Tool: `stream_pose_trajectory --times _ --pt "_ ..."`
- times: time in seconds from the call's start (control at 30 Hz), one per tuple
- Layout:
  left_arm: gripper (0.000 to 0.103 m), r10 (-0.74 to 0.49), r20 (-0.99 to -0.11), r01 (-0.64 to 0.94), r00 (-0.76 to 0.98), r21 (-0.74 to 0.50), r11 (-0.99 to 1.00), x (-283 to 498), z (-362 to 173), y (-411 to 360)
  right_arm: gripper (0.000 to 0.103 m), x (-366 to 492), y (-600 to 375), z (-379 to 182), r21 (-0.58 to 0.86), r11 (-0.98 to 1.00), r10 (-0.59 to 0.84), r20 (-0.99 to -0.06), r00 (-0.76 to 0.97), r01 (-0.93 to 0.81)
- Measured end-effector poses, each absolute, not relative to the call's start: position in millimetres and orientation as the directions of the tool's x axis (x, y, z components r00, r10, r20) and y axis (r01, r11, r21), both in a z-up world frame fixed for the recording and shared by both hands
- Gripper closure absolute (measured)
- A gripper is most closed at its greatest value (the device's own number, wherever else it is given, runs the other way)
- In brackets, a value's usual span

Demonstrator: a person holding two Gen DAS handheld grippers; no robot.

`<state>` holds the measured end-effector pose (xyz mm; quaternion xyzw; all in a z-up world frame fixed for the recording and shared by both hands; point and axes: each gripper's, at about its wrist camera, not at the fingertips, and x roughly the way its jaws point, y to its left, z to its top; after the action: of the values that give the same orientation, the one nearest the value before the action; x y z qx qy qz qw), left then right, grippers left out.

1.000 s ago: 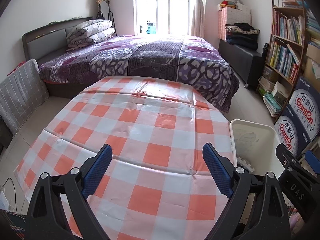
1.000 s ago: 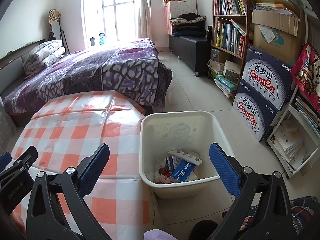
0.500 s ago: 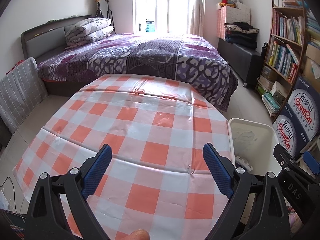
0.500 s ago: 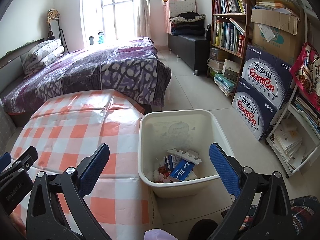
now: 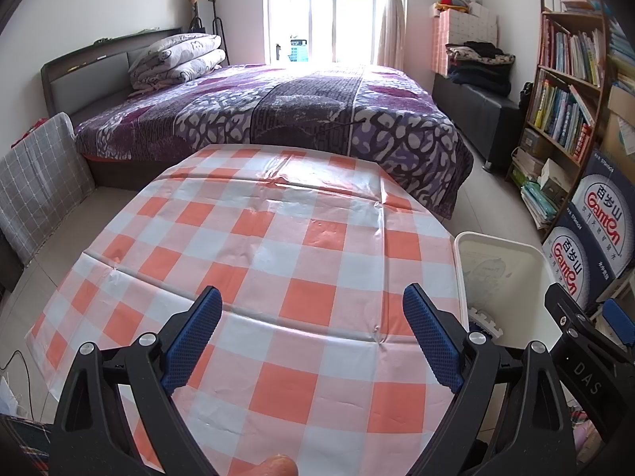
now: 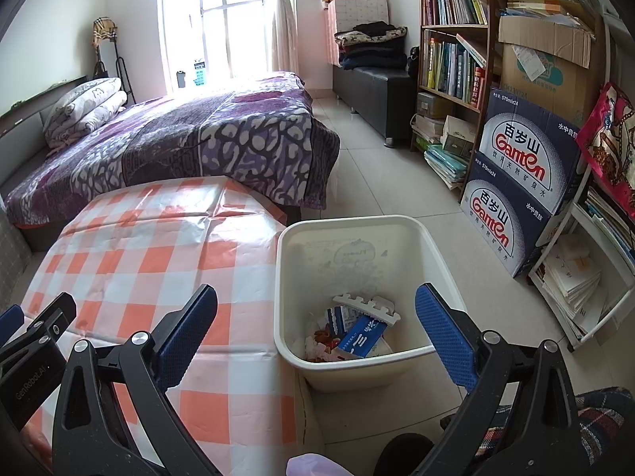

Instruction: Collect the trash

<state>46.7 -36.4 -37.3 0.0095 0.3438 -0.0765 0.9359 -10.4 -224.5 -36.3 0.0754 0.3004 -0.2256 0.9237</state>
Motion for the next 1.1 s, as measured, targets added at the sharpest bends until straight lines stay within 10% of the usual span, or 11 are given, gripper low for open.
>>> stream_pose_trajectory --times 1.1 --pt "0.013 -0.131 -0.655 0.141 0.745 -0.037 0.989 48.7 -45.5 -34.2 0.007 -9.0 -225.9 -35.7 0.002 0.887 -0.37 -0.593 0.715 0.461"
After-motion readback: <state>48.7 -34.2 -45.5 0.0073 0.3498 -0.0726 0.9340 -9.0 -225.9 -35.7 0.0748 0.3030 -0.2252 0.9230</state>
